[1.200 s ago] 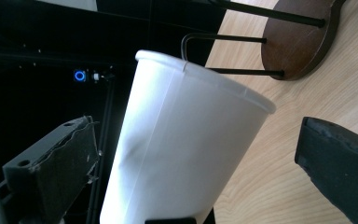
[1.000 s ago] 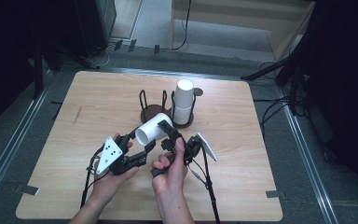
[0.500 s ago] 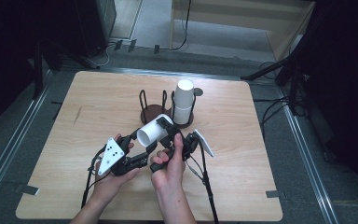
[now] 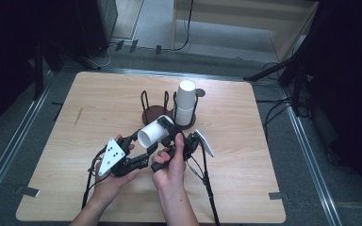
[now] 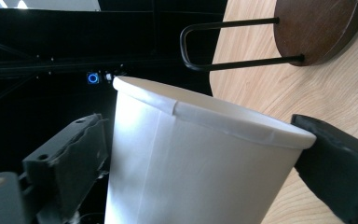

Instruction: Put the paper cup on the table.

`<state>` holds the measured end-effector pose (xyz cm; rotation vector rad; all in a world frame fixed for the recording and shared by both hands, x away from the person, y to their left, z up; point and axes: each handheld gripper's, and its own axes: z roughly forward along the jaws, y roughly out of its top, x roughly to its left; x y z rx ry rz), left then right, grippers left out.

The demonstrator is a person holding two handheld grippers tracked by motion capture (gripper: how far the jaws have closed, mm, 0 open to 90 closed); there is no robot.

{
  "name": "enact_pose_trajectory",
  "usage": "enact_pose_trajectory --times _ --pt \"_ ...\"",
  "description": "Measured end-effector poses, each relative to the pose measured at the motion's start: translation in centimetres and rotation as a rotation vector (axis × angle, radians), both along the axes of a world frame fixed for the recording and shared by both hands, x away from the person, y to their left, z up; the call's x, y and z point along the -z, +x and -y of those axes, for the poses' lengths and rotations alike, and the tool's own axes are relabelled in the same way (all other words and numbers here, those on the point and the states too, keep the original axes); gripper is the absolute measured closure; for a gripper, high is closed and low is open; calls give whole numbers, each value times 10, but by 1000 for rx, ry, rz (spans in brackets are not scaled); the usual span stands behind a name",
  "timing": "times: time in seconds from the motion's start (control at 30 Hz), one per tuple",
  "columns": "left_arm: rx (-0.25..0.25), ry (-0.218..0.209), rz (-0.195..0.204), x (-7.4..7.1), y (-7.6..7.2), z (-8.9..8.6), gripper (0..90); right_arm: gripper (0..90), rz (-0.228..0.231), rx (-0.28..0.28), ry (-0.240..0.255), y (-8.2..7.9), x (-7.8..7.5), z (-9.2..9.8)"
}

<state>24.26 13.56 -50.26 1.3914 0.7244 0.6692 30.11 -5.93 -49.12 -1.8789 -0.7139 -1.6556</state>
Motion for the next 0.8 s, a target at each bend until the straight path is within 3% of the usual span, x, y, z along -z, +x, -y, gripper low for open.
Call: enact_pose_trajectory --times 0.2,0.3,0.4,0.5,0.57,0.63,0.8 --pt "1 -15 -5 -1 0 -2 351 134 7 7 3 -1 -1 0" --pt "16 -36 -44 -2 1 -4 335 163 14 9 -4 -2 -2 1" --pt "6 -26 -37 -3 1 -5 327 185 27 15 -2 -2 -1 1" --pt "44 -46 -109 -7 0 -5 310 197 40 20 -1 -3 -2 1" --pt "64 -49 -142 -8 0 -6 241 204 56 31 -8 -4 -2 3" --pt "58 -25 -175 -9 0 -5 140 210 72 43 -19 -5 -3 6" --pt "57 0 -236 -11 2 -5 27 225 120 79 -52 -7 -7 16"
